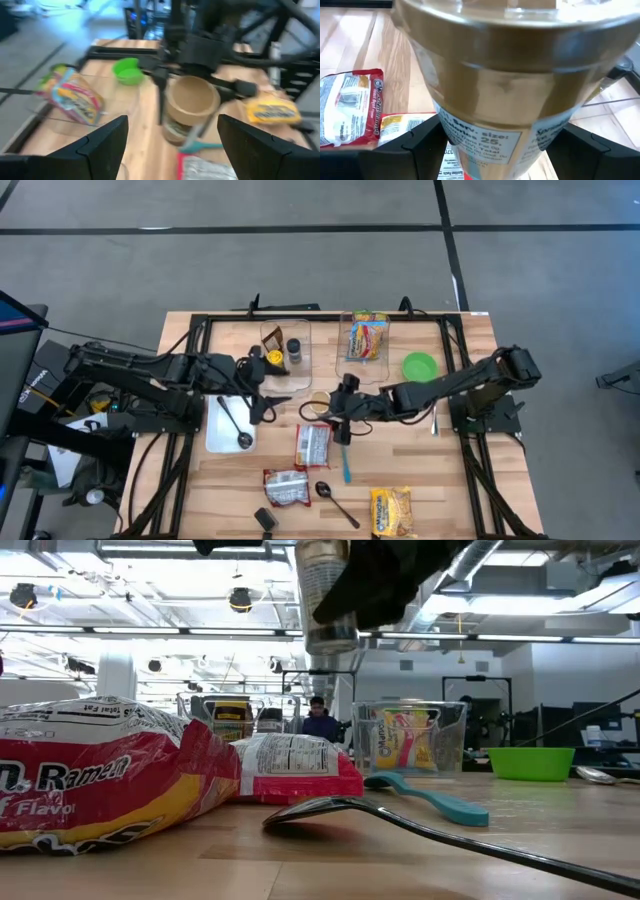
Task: Pick & Place Food Item
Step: Put the gold seasoning bottle into the left transparent bin
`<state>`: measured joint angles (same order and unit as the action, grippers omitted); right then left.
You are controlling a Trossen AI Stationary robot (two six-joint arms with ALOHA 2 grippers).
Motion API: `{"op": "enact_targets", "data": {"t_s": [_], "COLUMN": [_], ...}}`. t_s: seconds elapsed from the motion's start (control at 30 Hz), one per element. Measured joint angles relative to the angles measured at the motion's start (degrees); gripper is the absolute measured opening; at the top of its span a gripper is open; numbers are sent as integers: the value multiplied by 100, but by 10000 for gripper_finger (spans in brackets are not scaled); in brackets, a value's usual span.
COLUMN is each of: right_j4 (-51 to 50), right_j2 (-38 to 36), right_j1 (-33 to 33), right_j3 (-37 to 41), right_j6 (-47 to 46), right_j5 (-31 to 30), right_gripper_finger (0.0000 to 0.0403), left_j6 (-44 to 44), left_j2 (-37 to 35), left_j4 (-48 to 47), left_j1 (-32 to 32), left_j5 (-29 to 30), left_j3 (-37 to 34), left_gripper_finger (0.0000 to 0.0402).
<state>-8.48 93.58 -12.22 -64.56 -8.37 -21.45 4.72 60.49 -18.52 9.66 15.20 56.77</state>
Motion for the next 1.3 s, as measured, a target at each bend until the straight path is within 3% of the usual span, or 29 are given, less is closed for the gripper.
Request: {"op": "enact_targets", "data": {"t_s": [0.13, 0.33, 0.73, 1.3], "right_j4": [-152, -158, -433, -476], "right_j2": [2, 46, 46, 46], "right_j1": [53, 47, -20, -51], "right_j3": [-95, -224, -245, -245], "right_j6": [-3, -1, 84, 41], "right_j5": [103, 227, 218, 364], "right_gripper_finger": [285, 285, 286, 286], "left_j6": [16, 19, -5, -136], "left_j2": [-1, 147, 864, 1717], "left_j4": [-38, -68, 267, 1451], "left_j1": [1, 1, 1, 1], "left_j5": [-473, -573, -720, -716], "left_j3": [0, 0, 0, 0], "left_gripper_finger": [302, 311, 397, 396]}}
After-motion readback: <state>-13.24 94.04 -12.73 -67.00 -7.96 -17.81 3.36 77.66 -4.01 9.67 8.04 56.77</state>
